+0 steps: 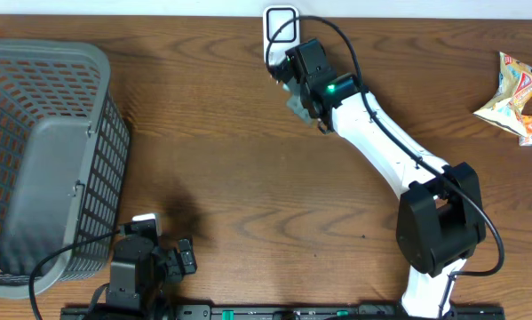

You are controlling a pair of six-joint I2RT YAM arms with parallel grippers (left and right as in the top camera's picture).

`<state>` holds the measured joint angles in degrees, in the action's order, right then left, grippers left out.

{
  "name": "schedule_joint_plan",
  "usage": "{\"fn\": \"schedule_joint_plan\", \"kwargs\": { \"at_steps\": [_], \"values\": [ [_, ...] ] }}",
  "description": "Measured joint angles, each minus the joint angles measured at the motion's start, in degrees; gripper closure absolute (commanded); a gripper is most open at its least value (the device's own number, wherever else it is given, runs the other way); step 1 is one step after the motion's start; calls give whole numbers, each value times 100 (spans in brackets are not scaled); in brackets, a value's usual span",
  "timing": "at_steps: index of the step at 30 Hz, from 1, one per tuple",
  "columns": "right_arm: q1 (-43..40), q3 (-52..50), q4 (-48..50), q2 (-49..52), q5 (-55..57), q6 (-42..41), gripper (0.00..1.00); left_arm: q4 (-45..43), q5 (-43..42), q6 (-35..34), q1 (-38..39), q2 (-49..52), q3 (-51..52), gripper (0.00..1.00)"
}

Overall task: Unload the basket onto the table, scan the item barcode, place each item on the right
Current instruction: 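Carry the mint-green pack up and hold it under the scanner, then carry the mint-green pack to the far right and release it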

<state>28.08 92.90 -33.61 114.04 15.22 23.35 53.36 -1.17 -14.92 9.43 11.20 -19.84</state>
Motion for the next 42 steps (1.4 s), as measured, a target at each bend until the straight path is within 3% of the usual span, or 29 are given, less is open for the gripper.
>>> {"fn": "schedule_joint_plan", "kwargs": {
  "at_steps": [6, 17, 29, 33, 37, 42],
  "values": [
    [-11, 525, 894, 527, 826, 717, 99, -2, 0, 0, 0, 0, 0, 2],
    [-293, 3580, 1397, 3108, 1591, 2205, 99, 0, 0, -2, 0, 0, 0, 2],
    [-365, 4124, 1882, 3582, 1506, 2356, 99, 0, 0, 0, 0, 0, 0, 2],
    [-245, 4194, 1447, 3582, 1408, 2072, 99, 0, 0, -2, 0, 0, 0, 2],
    [-205, 4227, 291, 3567, 1333, 1602, 99, 0, -2, 0, 0, 0, 0, 2],
    [-415, 4225, -1307, 3338, 1567, 374, 99, 0, 0, 0, 0, 0, 0, 2]
  ]
}}
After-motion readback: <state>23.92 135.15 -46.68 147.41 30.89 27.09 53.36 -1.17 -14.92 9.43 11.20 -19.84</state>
